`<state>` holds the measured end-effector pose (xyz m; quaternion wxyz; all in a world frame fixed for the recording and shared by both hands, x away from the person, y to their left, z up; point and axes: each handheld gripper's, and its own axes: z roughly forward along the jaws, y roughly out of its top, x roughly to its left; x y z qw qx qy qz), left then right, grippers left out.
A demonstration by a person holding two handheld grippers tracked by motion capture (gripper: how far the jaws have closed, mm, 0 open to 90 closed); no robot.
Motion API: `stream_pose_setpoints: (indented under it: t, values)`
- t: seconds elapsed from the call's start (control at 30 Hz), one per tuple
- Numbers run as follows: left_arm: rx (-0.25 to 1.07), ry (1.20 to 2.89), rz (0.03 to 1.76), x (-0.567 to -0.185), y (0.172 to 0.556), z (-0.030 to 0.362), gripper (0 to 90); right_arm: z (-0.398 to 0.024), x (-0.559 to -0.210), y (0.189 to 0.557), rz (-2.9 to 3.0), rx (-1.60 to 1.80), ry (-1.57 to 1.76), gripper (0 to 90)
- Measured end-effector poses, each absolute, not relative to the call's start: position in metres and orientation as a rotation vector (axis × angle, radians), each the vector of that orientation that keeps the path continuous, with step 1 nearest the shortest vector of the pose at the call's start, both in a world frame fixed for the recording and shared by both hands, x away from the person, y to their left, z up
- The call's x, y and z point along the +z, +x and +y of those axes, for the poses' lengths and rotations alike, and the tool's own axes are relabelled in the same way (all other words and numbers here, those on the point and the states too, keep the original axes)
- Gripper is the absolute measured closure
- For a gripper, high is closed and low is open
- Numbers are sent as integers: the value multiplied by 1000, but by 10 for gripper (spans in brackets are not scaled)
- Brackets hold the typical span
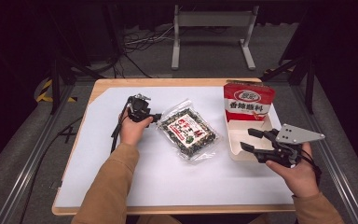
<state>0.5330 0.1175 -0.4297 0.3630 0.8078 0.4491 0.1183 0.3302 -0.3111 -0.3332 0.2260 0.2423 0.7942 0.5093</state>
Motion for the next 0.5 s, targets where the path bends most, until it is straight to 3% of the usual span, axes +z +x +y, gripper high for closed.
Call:
stream_pose_setpoints:
  t: [0.17,0.5]
  values:
    - [290,2058,1187,-436,537,121,499,-310,-334,330,2190,1406,663,450]
    - [253,2073,1211,-442,538,123,569,-310,-336,330,2196,1400,663,449]
